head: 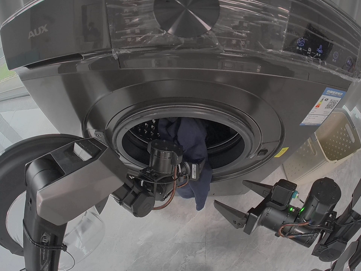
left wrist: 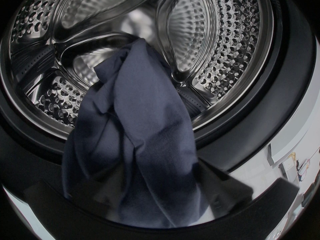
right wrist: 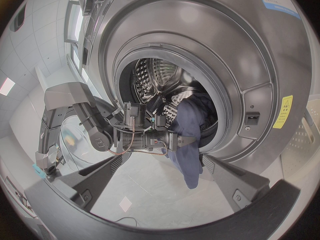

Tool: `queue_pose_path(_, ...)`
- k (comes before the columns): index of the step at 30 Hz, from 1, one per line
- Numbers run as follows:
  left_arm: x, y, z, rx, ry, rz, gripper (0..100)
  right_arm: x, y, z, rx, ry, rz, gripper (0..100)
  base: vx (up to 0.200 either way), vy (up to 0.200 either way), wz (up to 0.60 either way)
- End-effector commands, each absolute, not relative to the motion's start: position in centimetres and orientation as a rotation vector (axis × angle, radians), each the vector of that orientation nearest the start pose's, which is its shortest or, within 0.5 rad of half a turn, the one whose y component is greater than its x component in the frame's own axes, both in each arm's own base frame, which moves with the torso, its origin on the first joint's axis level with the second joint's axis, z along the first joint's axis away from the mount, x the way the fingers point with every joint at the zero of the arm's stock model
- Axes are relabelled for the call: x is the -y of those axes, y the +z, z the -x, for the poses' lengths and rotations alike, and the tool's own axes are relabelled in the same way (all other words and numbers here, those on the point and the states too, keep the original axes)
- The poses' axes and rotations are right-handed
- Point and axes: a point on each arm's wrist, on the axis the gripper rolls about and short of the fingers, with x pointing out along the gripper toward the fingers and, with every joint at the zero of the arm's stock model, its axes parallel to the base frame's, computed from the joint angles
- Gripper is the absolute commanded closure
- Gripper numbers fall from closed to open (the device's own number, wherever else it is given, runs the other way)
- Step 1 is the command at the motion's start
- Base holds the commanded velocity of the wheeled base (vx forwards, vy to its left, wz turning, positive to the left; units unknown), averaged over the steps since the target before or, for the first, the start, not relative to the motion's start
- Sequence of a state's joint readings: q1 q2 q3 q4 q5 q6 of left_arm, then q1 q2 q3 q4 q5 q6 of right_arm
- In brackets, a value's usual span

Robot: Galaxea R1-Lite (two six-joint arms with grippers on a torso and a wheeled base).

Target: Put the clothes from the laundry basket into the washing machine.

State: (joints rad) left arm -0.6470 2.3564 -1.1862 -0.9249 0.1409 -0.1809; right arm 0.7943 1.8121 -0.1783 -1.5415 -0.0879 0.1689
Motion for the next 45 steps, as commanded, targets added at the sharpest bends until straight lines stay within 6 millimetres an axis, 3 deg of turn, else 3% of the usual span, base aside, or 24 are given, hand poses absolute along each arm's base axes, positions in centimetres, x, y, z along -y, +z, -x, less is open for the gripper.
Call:
queue_pose_path(1,26.7,4.1,-36.8,-0.294,-0.465,0.067,100,-16.9,10.3,-16.8,-0.144,0.699,-0.121,0,0.000,0.000,0.00)
queue_pose_path(4,27.0,4.9,-37.4,-0.257,-0.465,0.084,100,-16.9,10.2,-16.8,-0.146,0.699,-0.121,0,0.000,0.000,0.00)
queue_pose_path(10,28.2,10.1,-40.3,-0.008,-0.461,0.213,100,-16.9,10.2,-16.8,-0.146,0.699,-0.121,0,0.000,0.000,0.00)
queue_pose_path(13,28.6,11.5,-40.9,0.056,-0.466,0.242,100,-16.9,10.3,-16.8,-0.144,0.699,-0.121,0,0.000,0.000,0.00)
queue_pose_path(17,28.8,11.9,-41.5,0.092,-0.465,0.258,100,-16.9,10.2,-16.8,-0.146,0.699,-0.121,0,0.000,0.000,0.00)
queue_pose_path(23,28.5,12.8,-44.0,0.200,-0.396,0.304,100,-16.9,10.2,-16.8,-0.148,0.699,-0.121,0,0.000,0.000,0.00)
queue_pose_path(29,28.6,12.3,-43.8,0.181,-0.392,0.297,100,-16.9,10.1,-16.8,-0.151,0.698,-0.120,0,0.000,0.000,0.00)
queue_pose_path(30,28.6,11.9,-43.5,0.160,-0.393,0.289,0,-16.9,10.1,-16.8,-0.151,0.698,-0.120,0,0.000,0.000,0.00)
queue_pose_path(38,27.8,11.8,-40.5,0.026,-0.401,0.232,0,-16.9,10.0,-16.8,-0.156,0.699,-0.117,0,0.000,0.000,0.00)
queue_pose_path(41,27.1,10.1,-38.8,-0.137,-0.410,0.162,0,-16.9,10.0,-16.8,-0.156,0.699,-0.117,0,0.000,0.000,0.00)
queue_pose_path(45,26.9,8.9,-38.6,-0.177,-0.425,0.146,0,-16.9,10.0,-16.8,-0.156,0.699,-0.117,0,0.000,0.000,0.00)
